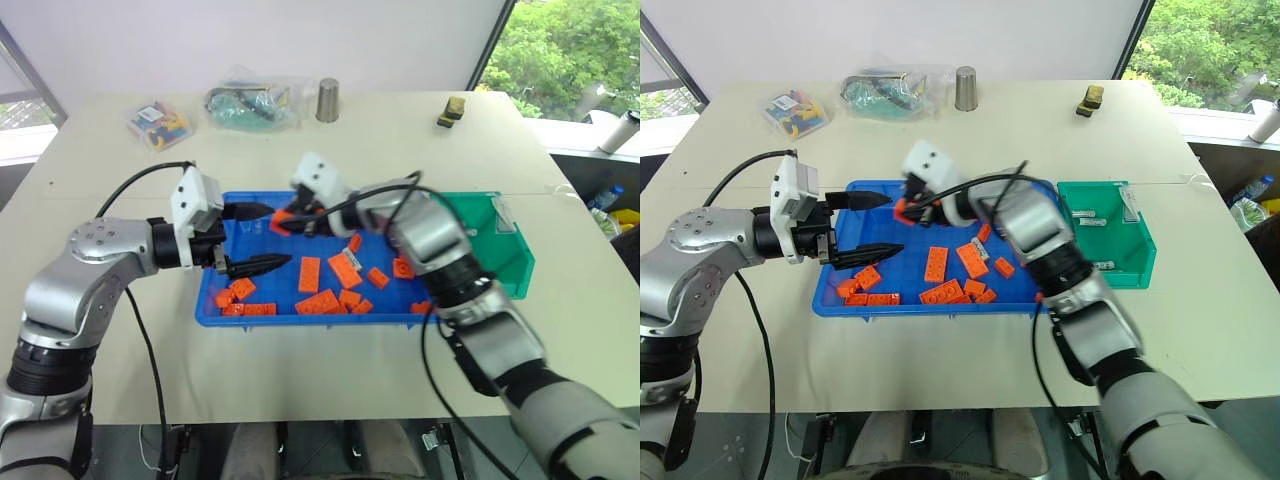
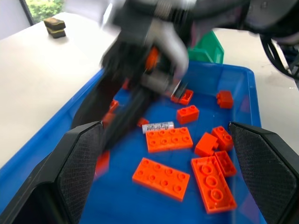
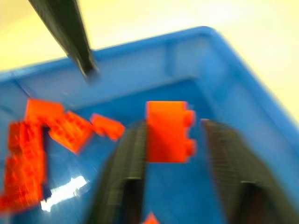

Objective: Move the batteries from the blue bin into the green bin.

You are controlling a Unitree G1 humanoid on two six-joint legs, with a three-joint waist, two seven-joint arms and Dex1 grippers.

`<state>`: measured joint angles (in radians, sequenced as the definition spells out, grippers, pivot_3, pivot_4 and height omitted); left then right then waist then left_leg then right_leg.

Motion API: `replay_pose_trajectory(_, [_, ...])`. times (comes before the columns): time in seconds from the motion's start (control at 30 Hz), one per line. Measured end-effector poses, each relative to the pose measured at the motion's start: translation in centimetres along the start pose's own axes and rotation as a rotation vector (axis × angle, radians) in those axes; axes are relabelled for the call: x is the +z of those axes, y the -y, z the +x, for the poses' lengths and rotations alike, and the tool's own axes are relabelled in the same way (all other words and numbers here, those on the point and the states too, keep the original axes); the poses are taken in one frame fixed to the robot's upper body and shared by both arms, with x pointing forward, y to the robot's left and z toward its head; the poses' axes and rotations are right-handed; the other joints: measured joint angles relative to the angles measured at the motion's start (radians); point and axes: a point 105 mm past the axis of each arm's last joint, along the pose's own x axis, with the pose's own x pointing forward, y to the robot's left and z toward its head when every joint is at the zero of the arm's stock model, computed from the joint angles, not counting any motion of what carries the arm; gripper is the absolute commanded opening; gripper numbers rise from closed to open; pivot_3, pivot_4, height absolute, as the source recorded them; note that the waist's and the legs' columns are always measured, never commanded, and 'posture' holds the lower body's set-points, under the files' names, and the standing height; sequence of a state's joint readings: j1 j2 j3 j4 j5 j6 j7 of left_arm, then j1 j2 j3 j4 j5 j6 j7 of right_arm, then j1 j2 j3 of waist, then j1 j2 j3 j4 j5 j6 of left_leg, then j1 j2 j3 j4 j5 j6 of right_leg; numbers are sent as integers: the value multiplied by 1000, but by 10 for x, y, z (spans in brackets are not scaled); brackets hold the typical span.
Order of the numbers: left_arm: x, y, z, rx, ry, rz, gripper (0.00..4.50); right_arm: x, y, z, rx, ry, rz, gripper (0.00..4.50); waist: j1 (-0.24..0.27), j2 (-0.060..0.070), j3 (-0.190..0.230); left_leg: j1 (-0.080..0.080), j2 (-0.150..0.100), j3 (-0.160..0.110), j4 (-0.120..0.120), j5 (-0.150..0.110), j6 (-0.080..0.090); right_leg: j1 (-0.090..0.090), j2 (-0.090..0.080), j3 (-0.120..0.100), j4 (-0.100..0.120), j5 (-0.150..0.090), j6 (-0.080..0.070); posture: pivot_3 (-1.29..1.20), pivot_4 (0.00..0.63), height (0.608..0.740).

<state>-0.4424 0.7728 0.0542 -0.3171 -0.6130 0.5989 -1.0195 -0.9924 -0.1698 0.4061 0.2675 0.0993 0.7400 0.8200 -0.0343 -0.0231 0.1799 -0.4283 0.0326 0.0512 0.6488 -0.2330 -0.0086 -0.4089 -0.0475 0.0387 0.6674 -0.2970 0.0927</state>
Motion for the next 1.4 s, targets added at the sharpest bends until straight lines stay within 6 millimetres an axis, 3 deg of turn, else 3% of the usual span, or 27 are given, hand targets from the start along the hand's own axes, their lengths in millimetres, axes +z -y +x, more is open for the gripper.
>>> replay_pose_trajectory(0.03, [0, 0, 0, 1, -1, -1, 4500, -2, -2, 3, 4, -12, -15, 3719, 3, 0, 0, 0, -1, 0, 0, 0, 0, 0, -1, 0, 0, 0, 0, 0, 150, 739])
replay_pose_trajectory(0.2, [-2, 0, -2, 8, -4, -5, 4500, -8, 9, -10, -23, -38, -34, 3719, 14, 0, 0, 0, 0, 0, 0, 0, 0, 0, -1, 0, 0, 0, 0, 0, 150, 739])
replay_pose_trajectory(0.3, [-3, 1, -3, 9, -7, -7, 4500, -13, 23, -37, -74, -58, -47, 3719, 20, 0, 0, 0, 0, 0, 0, 0, 0, 0, -1, -1, 0, 0, 0, 0, 150, 739])
replay_pose_trajectory(0.43, [-5, 1, -4, 13, -11, -12, 4500, -48, 33, -85, -146, -148, 13, 3719, 21, 0, 0, 0, 0, 1, 0, 0, 0, 0, -1, -1, -1, 0, 0, 0, 150, 739])
replay_pose_trajectory(0.57, [-4, 1, -3, 10, -6, -6, 4500, -71, 22, -102, -132, -210, 44, 3719, 8, 0, 0, 1, 1, 1, -1, 0, 0, 0, 2, 0, -1, 0, 0, 0, 150, 739])
replay_pose_trajectory(0.77, [-2, 0, -2, 11, -1, 12, 4500, -92, 24, -111, -175, -263, 74, 3719, 16, 0, 0, 1, 1, 1, 0, 0, 0, 0, 1, 0, -1, 0, 0, 0, 150, 739])
replay_pose_trajectory(1.4, [-2, -1, -2, 12, -2, 12, 4500, -114, 38, -111, -235, -270, 107, 3719, 20, -1, 0, 1, 1, 0, 0, 0, 0, 1, 1, 0, -1, 0, 0, 0, 150, 739])
